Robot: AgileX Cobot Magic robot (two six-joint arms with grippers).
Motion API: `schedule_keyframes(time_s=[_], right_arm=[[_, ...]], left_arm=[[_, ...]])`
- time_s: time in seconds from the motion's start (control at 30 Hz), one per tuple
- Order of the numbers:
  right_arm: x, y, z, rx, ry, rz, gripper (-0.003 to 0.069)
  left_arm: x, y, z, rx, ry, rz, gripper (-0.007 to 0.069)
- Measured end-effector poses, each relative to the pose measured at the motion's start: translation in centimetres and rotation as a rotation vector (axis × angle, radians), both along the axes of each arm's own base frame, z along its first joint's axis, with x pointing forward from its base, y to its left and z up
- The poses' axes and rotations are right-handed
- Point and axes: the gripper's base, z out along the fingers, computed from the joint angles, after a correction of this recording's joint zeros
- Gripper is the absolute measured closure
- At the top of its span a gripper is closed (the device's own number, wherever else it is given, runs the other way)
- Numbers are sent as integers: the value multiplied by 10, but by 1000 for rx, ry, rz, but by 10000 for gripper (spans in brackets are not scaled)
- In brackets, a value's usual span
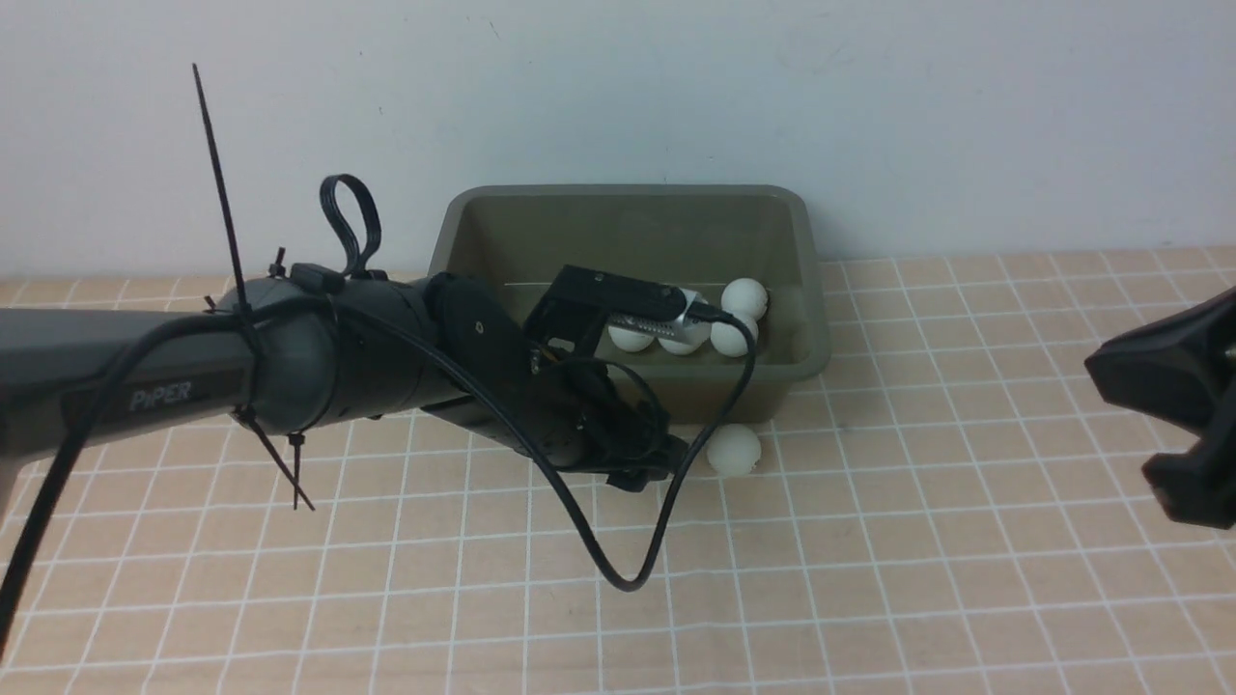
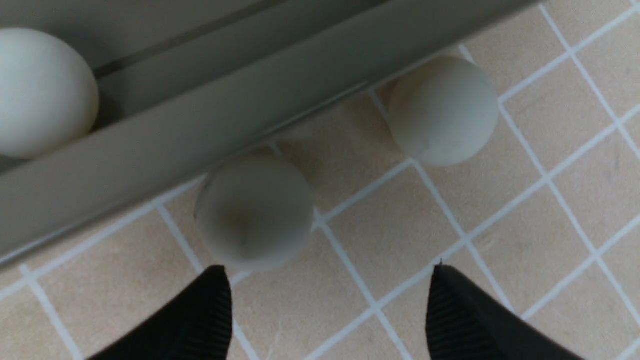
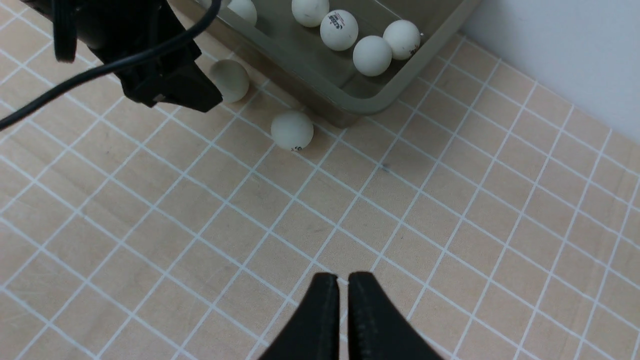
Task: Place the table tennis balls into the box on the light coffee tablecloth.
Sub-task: 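Reach for and grasp a ping pong ball on the table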
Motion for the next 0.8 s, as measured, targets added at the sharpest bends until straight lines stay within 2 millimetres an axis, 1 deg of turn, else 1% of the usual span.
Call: schedule_keyframes(time_s=[0.1,0.33,0.6,0.67,0.8], right_arm=[[0,0,0,-1,0,0,636],[0,0,0,-1,0,0,636],[0,0,0,-1,0,0,636],[0,0,0,-1,0,0,636],[0,0,0,-1,0,0,636]], left_arm=[[2,-2,-3,0,-18,8,189],[9,-3,-20,15,-35,39,189],[12,-3,-24,12,-56,66,197],[13,-3,-25,13,-56,66,218],[13,-3,-30,19,-48,66,358]])
